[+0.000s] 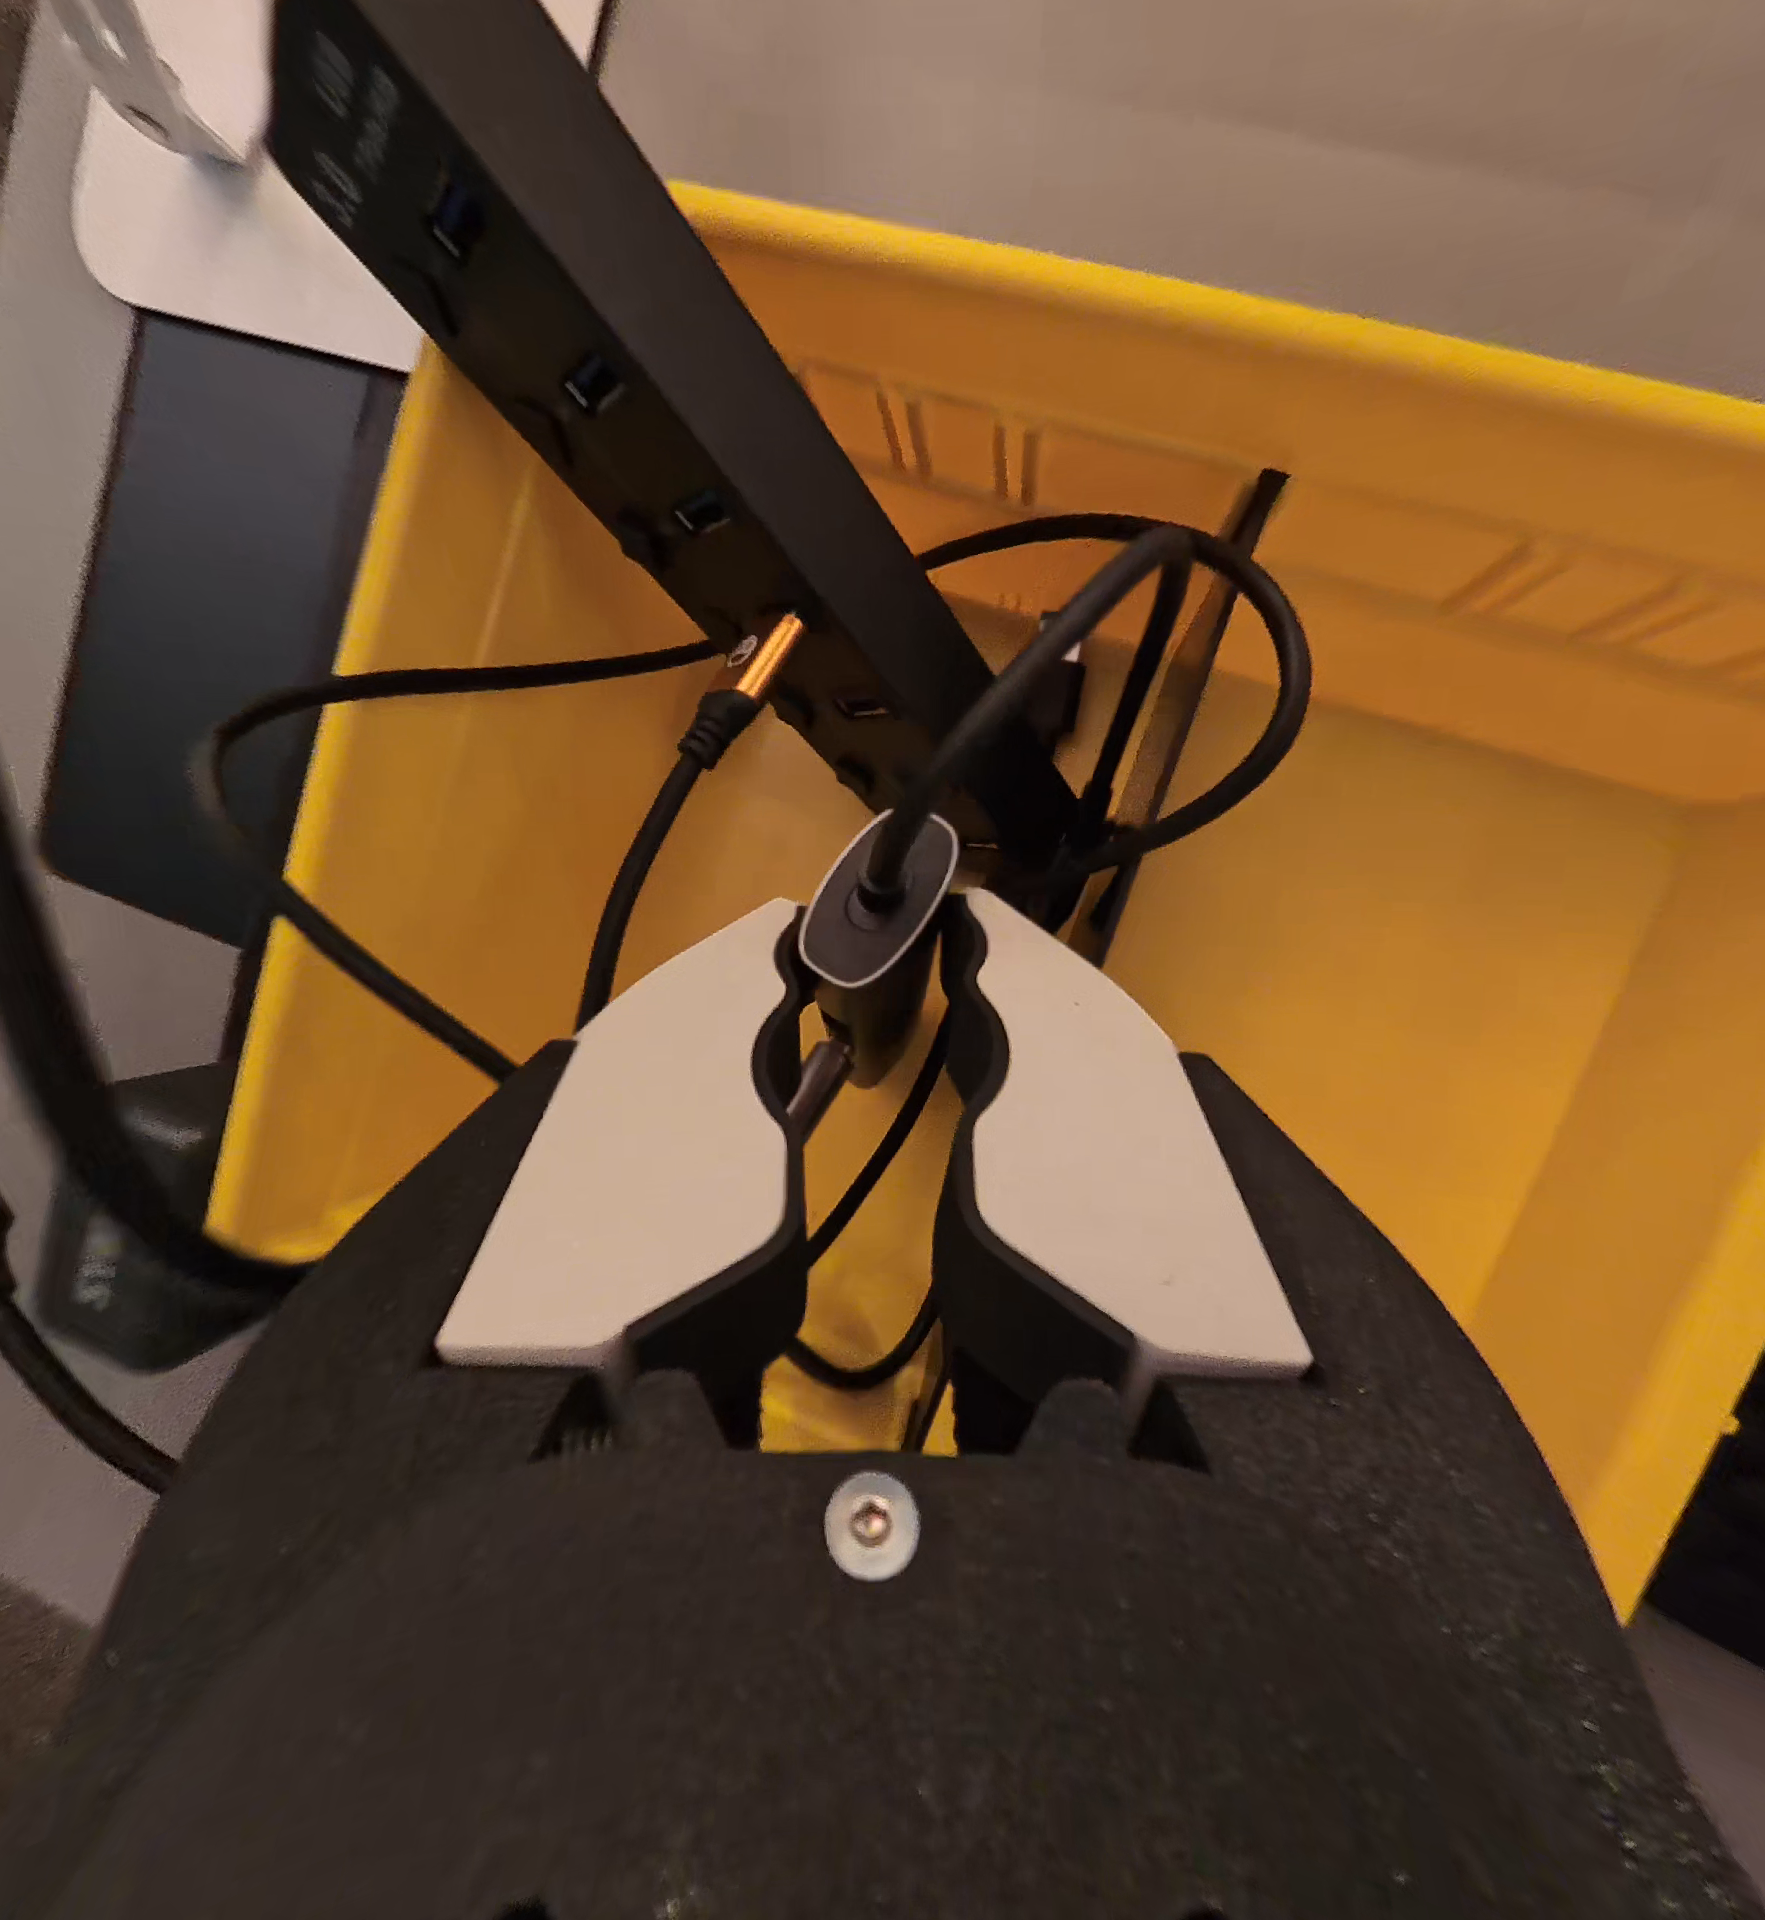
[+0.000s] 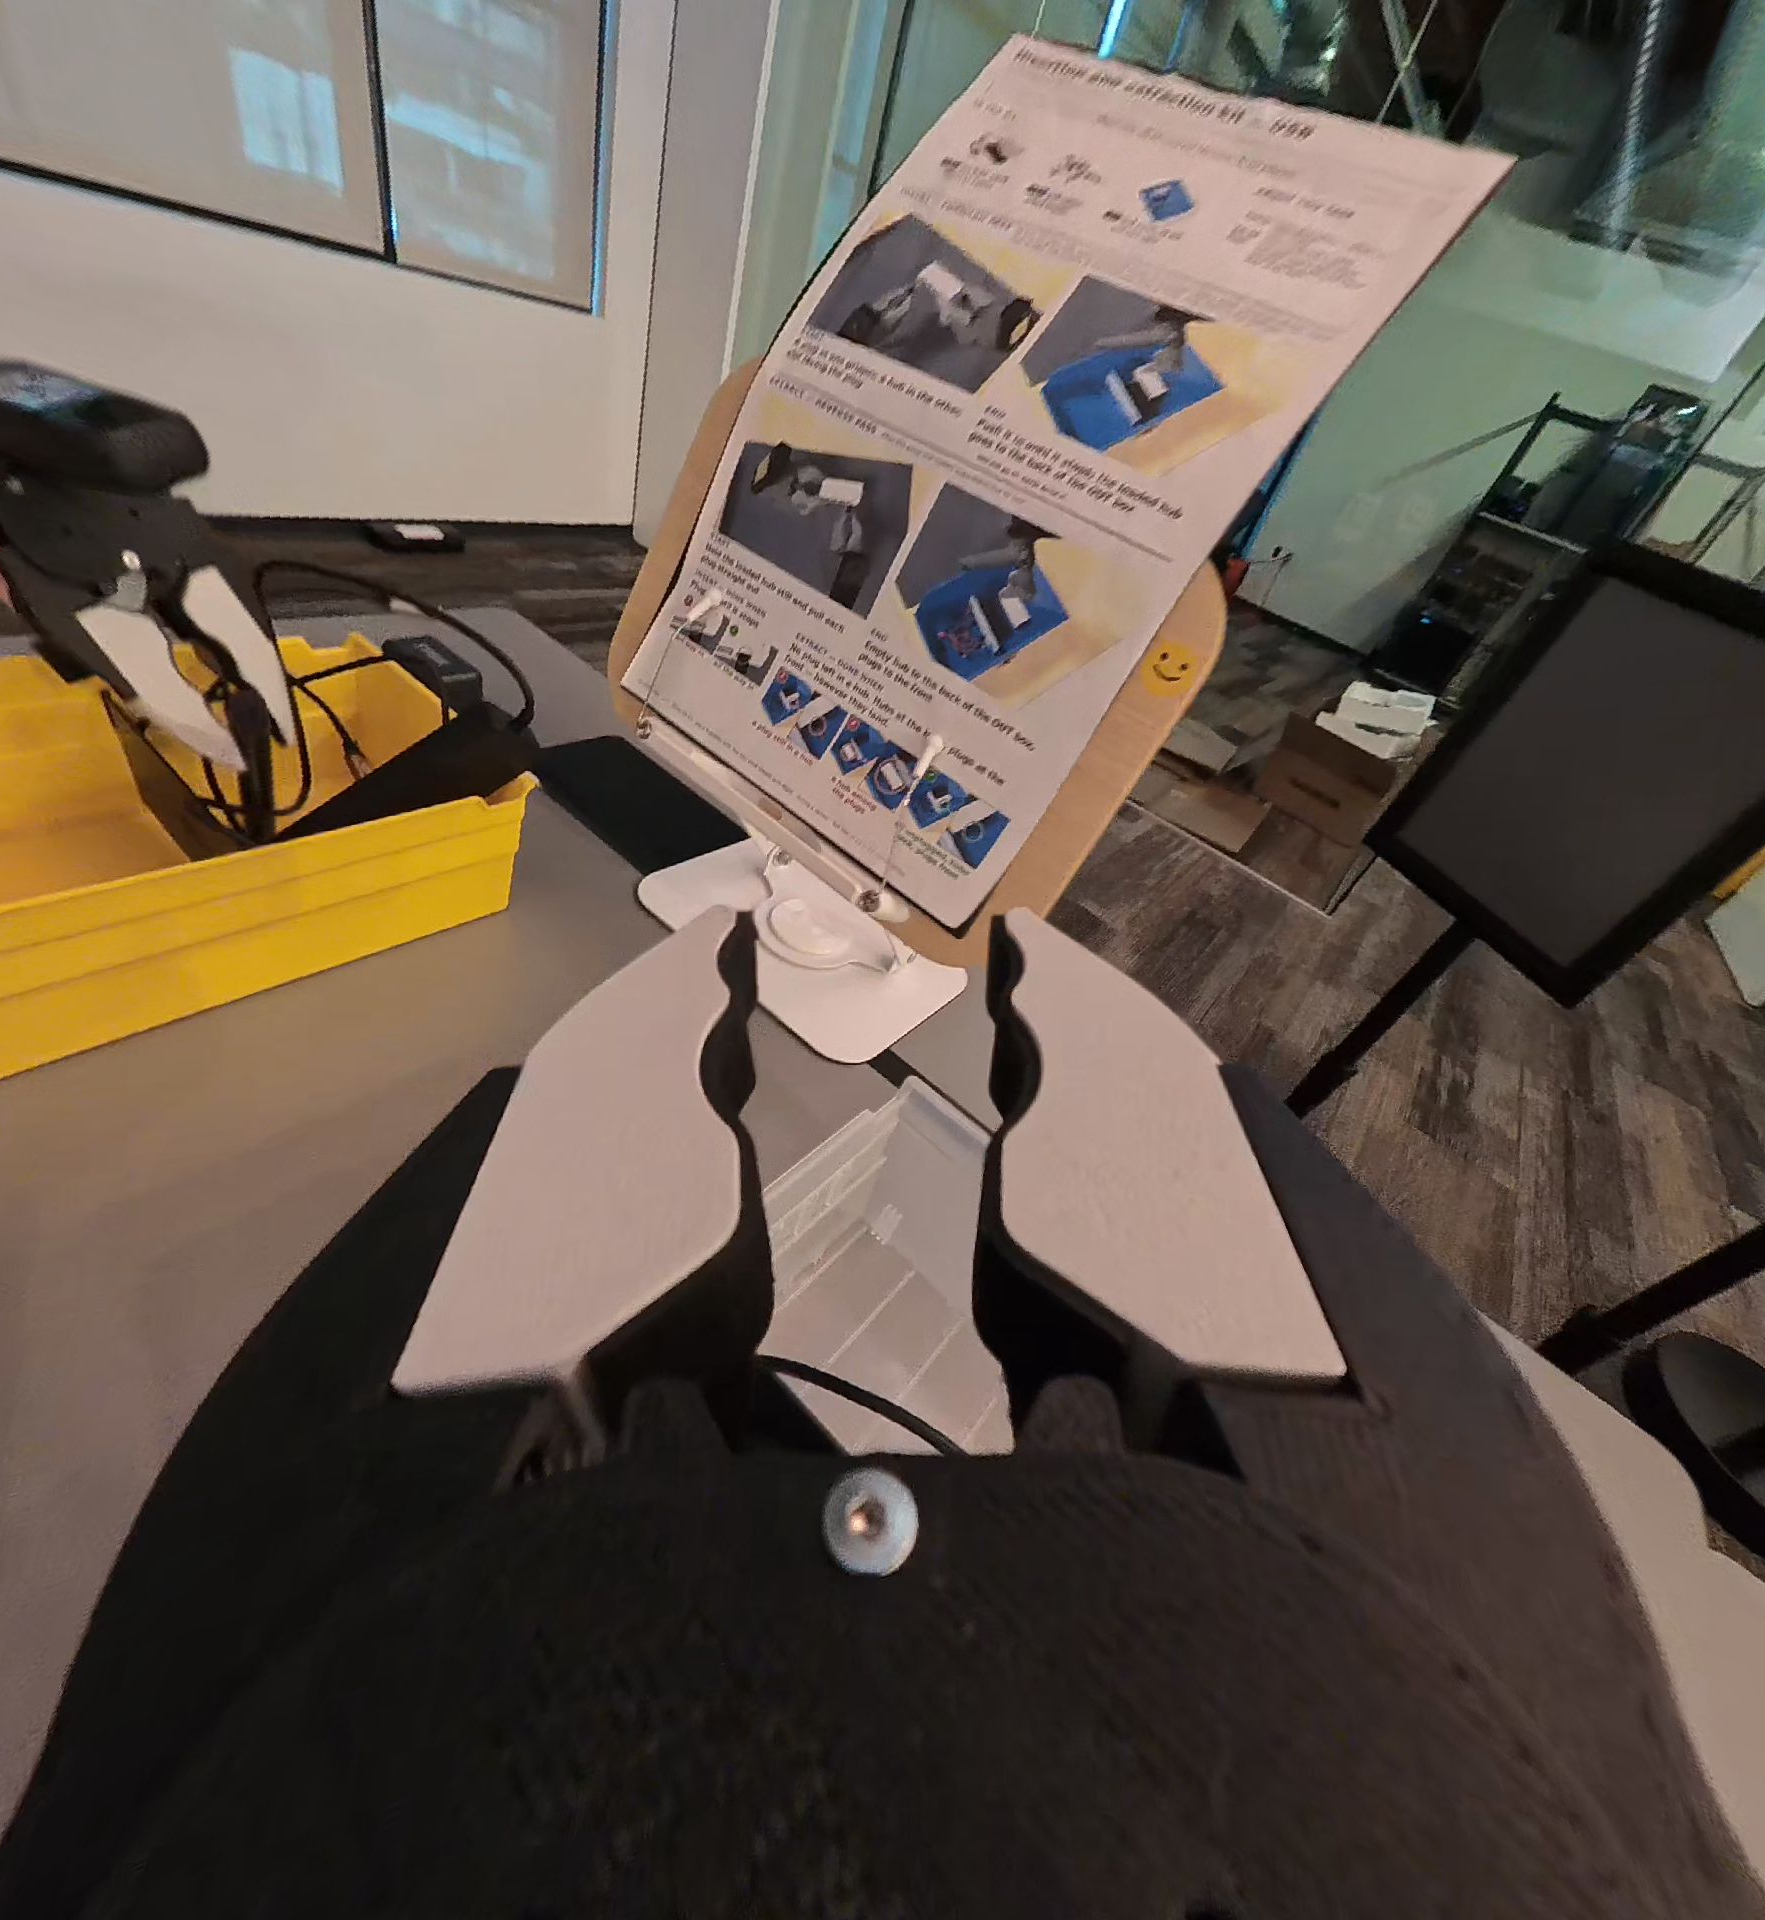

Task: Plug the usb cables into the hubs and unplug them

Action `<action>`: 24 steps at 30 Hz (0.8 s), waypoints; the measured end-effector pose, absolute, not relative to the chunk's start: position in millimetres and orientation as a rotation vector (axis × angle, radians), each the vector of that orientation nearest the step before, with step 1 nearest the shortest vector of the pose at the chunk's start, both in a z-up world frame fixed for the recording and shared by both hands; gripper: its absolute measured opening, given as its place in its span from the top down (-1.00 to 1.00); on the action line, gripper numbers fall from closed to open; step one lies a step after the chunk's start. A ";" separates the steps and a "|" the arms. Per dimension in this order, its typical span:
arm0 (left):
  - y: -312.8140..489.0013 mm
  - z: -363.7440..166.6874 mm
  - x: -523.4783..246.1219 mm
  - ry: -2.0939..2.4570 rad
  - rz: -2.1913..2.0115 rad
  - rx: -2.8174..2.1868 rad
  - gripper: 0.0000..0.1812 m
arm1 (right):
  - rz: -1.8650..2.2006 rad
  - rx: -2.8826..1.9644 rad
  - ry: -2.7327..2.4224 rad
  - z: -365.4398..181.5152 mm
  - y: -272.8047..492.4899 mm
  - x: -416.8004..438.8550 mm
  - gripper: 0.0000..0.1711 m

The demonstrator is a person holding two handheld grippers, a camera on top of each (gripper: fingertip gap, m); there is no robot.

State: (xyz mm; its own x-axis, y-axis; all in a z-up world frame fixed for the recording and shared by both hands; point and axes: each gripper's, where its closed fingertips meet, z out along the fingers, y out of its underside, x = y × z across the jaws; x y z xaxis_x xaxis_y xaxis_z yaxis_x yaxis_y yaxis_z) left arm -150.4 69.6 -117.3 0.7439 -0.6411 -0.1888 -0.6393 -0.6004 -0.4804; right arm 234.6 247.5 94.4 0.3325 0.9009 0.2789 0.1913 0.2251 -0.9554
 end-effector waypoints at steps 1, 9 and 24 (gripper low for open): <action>68.6 -109.2 -149.7 0.970 0.024 -2.392 0.74 | 0.680 -1.273 -1.170 90.6 246.2 228.4 0.49; 68.8 16.6 -132.7 0.927 0.229 -2.204 0.76 | 0.621 -1.284 -1.385 47.1 226.8 172.4 0.49; 95.8 74.1 27.5 1.236 0.553 -2.057 0.80 | 0.966 -0.920 -1.448 83.7 113.0 130.3 0.45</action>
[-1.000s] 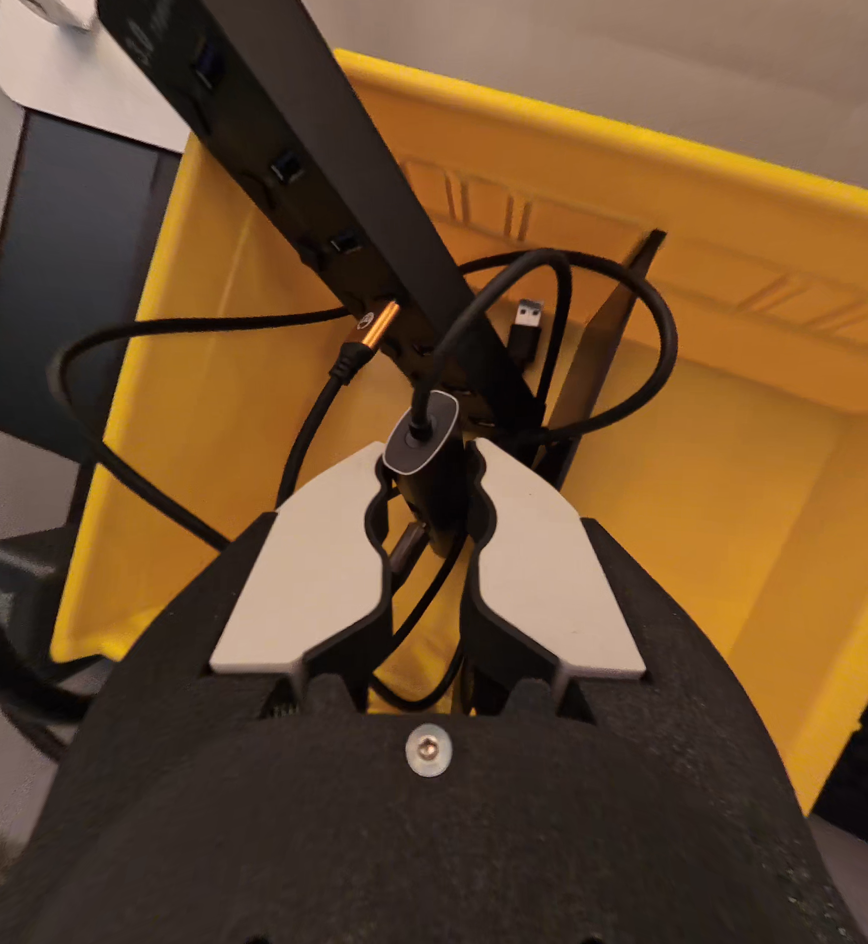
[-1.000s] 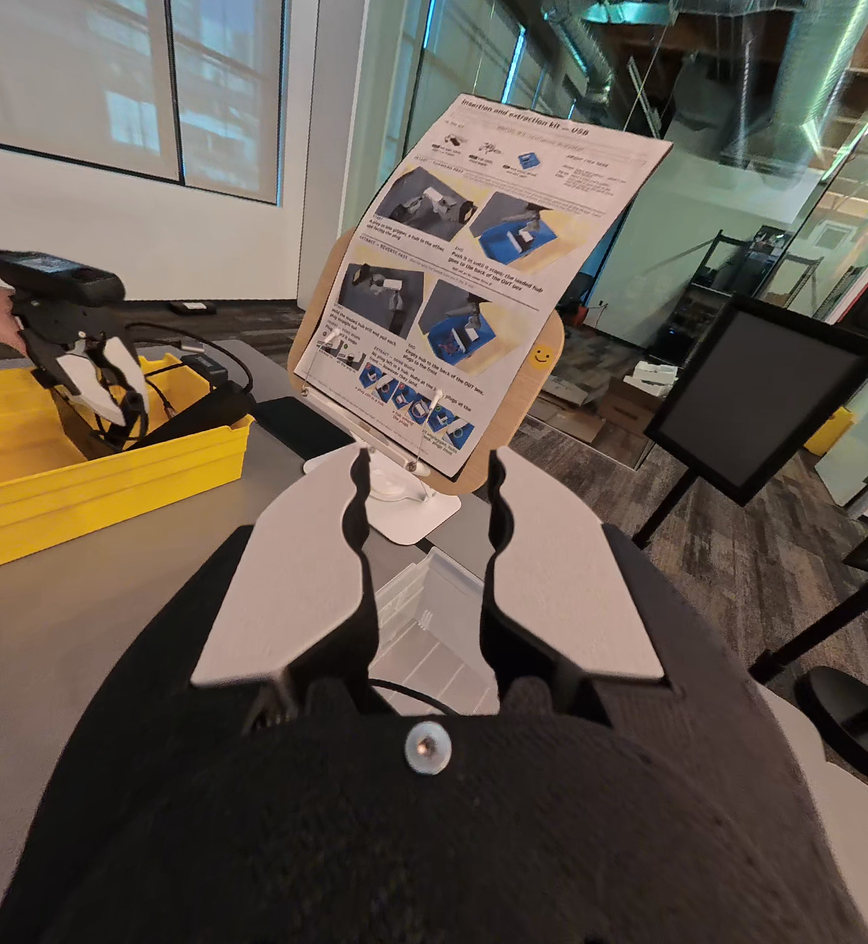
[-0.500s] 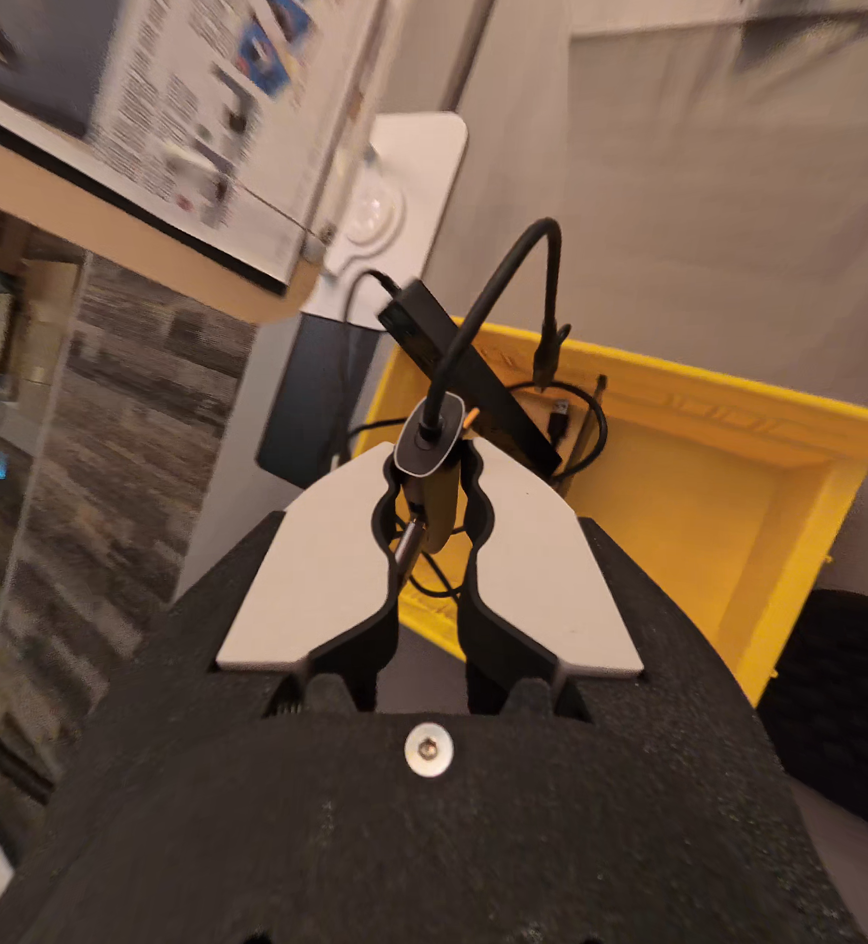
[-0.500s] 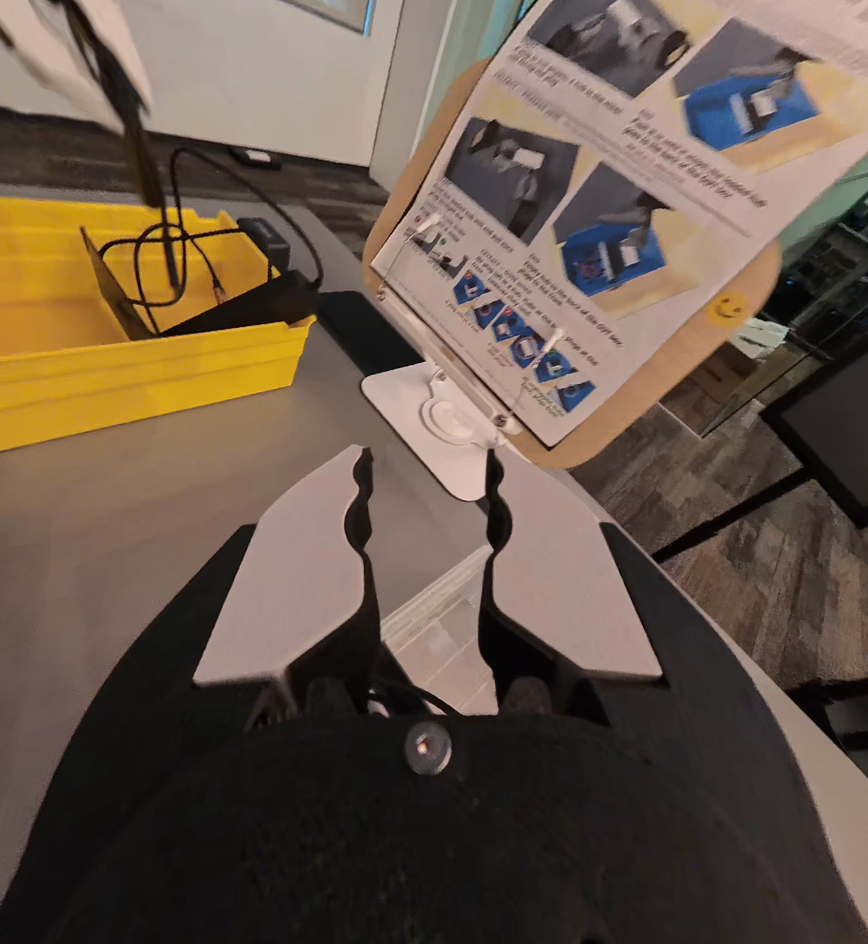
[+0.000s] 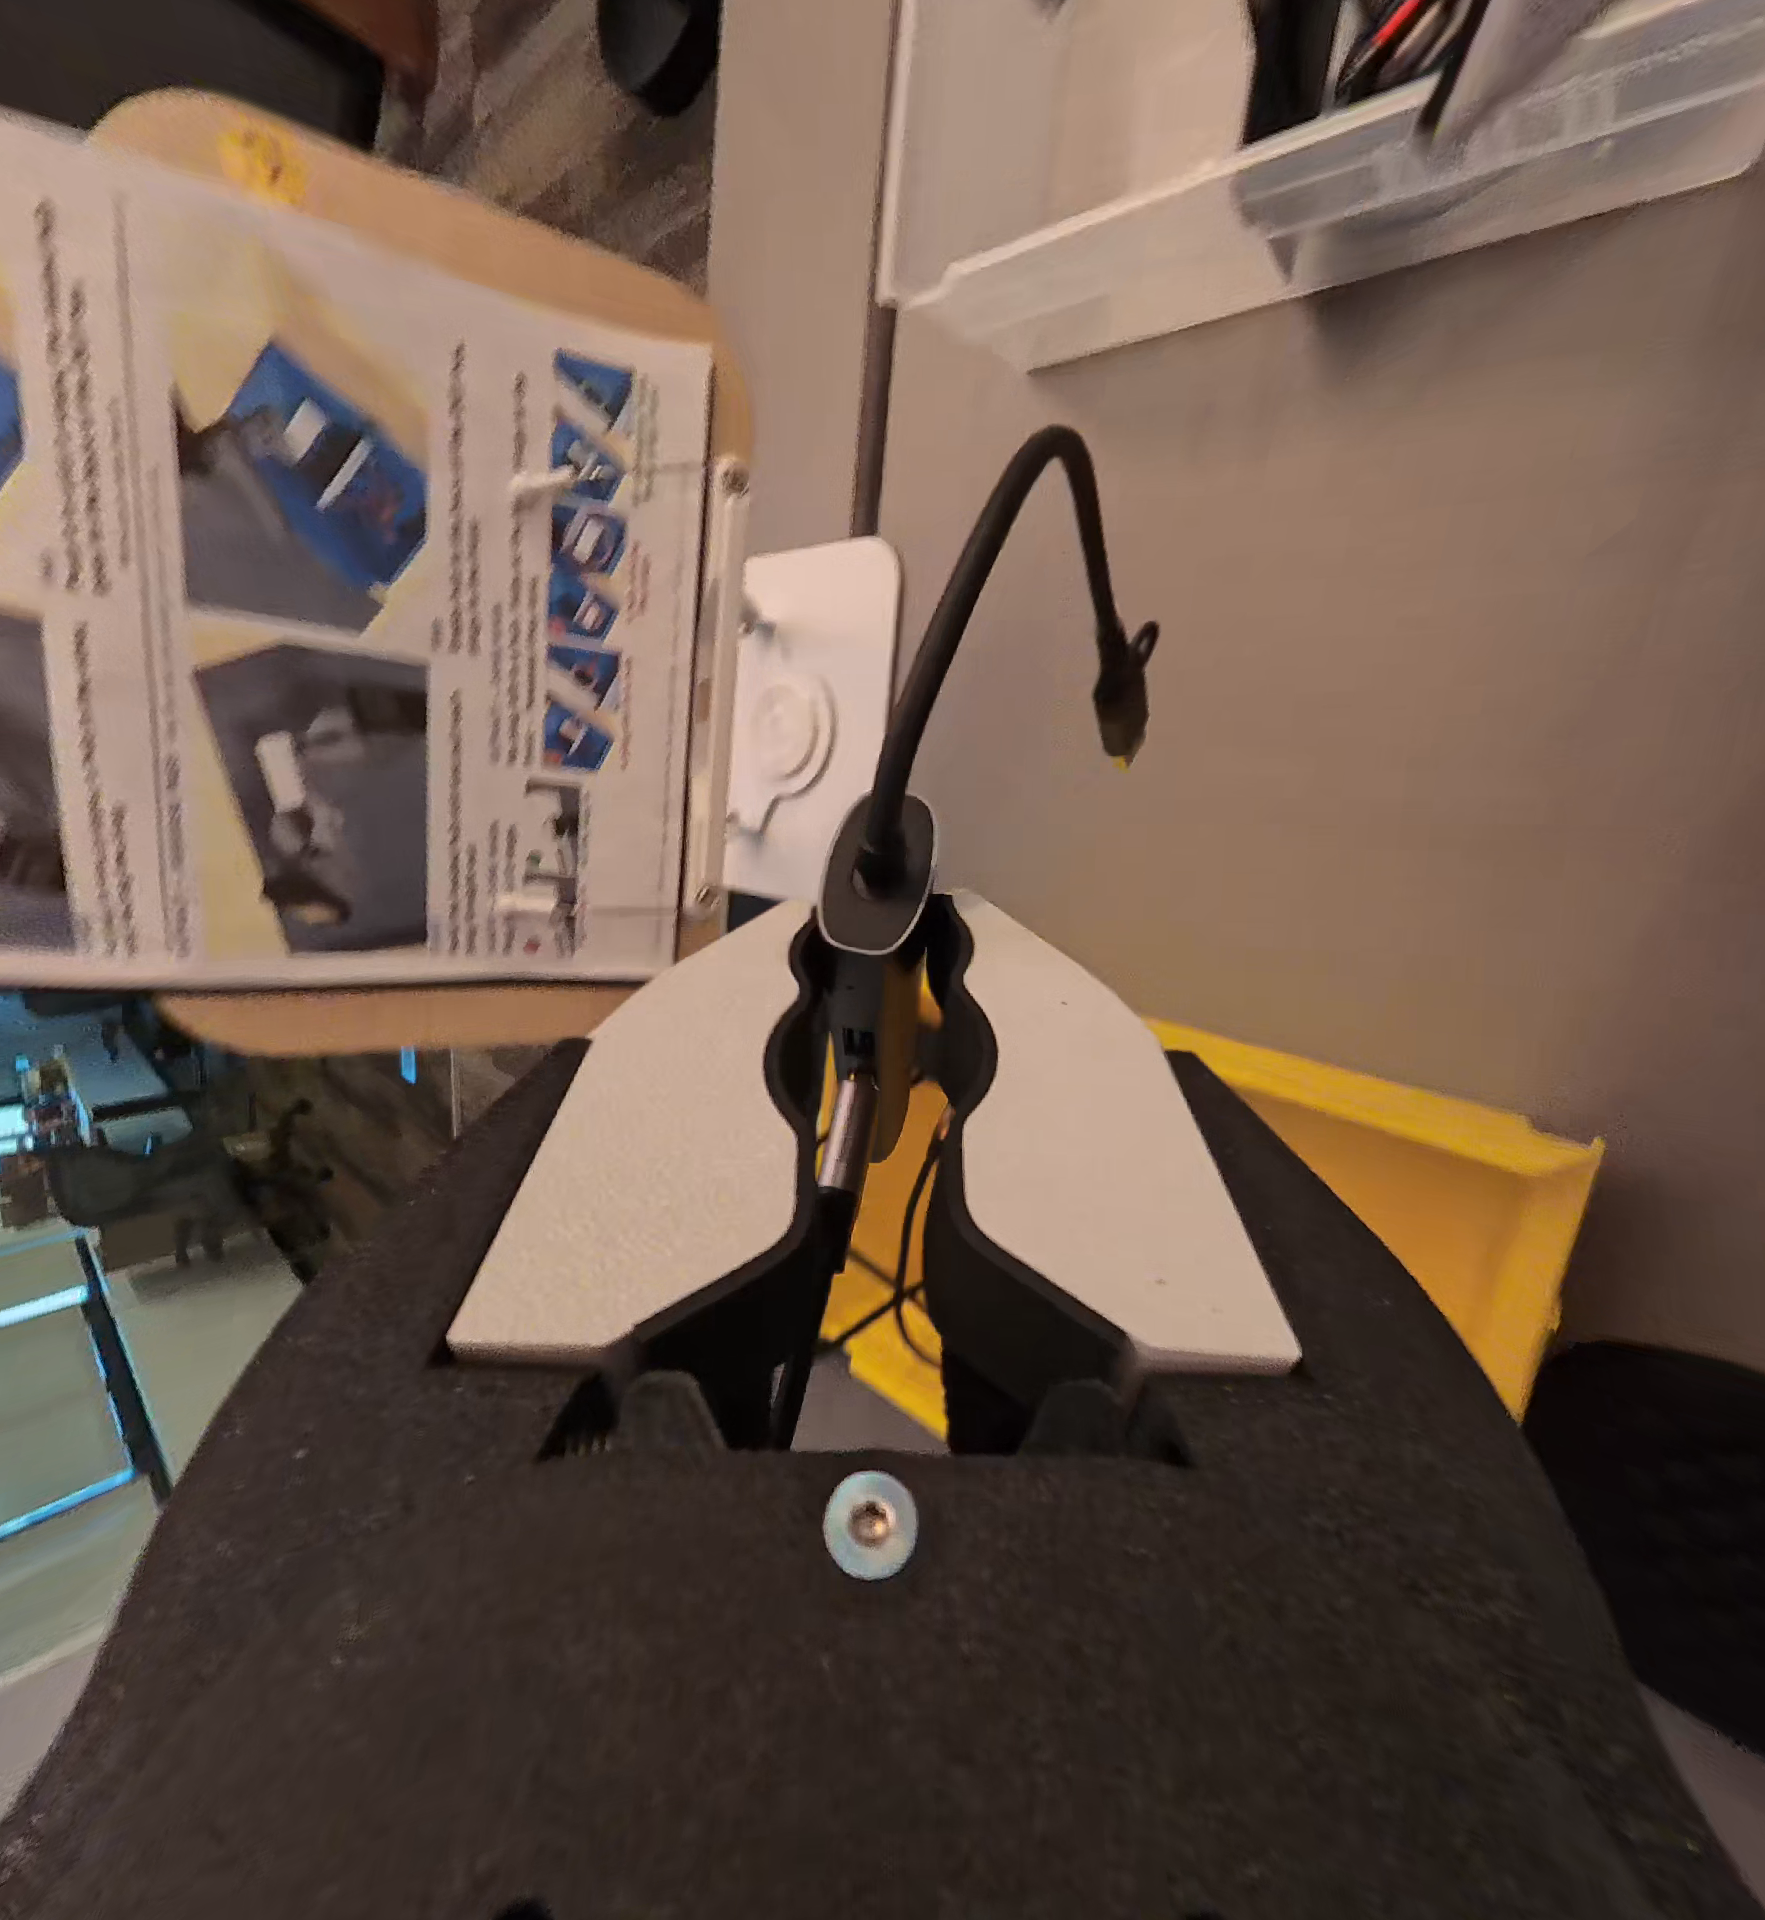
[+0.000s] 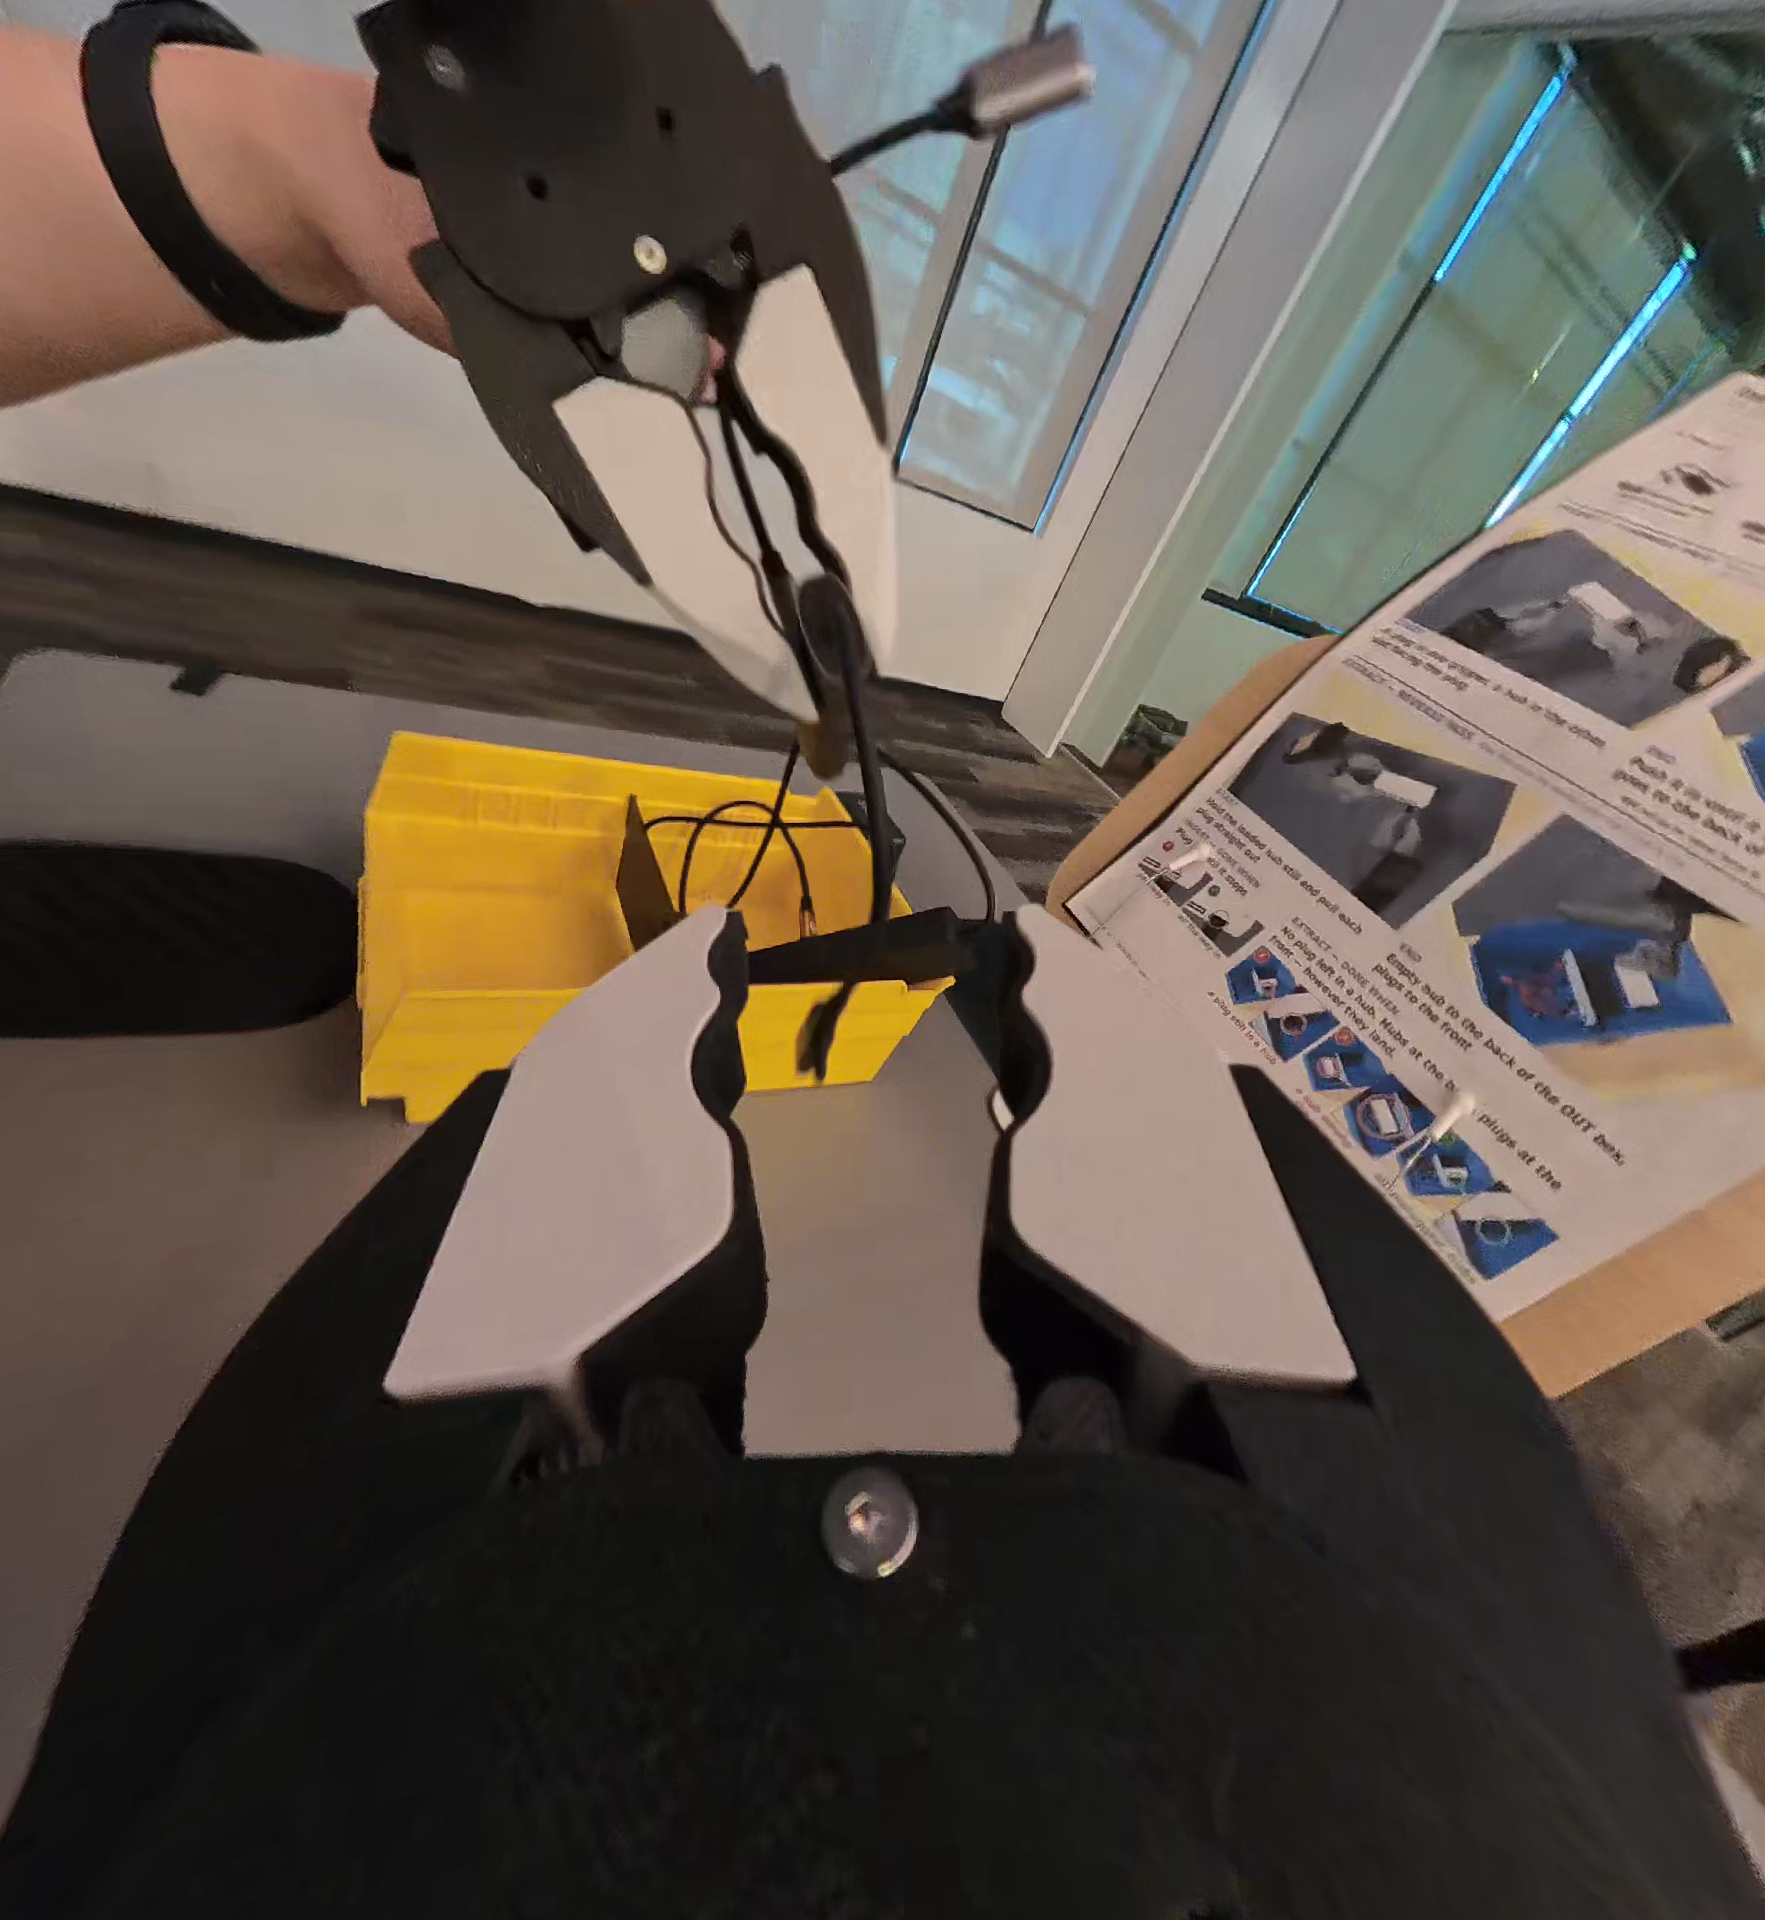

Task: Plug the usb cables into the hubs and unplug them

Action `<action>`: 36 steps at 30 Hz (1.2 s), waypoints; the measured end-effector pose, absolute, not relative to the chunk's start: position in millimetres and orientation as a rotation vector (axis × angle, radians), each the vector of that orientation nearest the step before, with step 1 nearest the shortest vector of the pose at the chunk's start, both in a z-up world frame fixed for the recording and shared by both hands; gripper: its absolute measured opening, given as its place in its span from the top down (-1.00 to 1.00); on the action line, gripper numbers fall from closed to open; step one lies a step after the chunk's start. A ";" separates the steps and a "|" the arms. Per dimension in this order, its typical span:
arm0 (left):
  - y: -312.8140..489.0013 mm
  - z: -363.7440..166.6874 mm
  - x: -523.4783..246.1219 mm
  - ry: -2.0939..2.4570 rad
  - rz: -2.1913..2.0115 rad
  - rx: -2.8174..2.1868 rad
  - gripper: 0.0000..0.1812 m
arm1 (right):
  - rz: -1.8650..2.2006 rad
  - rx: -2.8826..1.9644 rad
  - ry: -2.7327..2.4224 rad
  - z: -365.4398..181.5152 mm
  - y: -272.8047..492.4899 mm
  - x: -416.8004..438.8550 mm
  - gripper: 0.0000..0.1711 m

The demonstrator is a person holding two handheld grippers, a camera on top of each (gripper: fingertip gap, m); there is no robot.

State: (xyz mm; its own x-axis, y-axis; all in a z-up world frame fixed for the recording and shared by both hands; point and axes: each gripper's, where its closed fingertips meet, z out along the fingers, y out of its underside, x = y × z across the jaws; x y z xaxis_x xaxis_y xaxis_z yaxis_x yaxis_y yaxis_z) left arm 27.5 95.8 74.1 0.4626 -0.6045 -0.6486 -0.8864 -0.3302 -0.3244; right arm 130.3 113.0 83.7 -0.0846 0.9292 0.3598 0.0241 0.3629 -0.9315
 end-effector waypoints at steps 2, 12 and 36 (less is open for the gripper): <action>101.7 57.5 52.4 1.278 0.528 -2.047 0.80 | 0.880 -0.895 -1.503 75.5 108.0 127.3 0.43; 112.5 23.0 113.5 1.460 0.558 -2.029 0.80 | 0.681 -0.753 -1.677 37.7 108.3 116.5 0.81; 37.0 40.8 102.9 0.870 0.292 -1.869 0.52 | 0.944 -0.746 -1.629 47.8 129.3 140.7 0.83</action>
State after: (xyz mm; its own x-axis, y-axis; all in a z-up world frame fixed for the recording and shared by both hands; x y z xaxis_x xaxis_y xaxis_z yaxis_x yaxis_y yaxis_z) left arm 102.9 37.0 40.8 0.7109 -0.4359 -0.5520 -0.6809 -0.2296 -0.6955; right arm 140.7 129.3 47.8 -0.2438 0.8453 0.4754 0.0075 0.4918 -0.8707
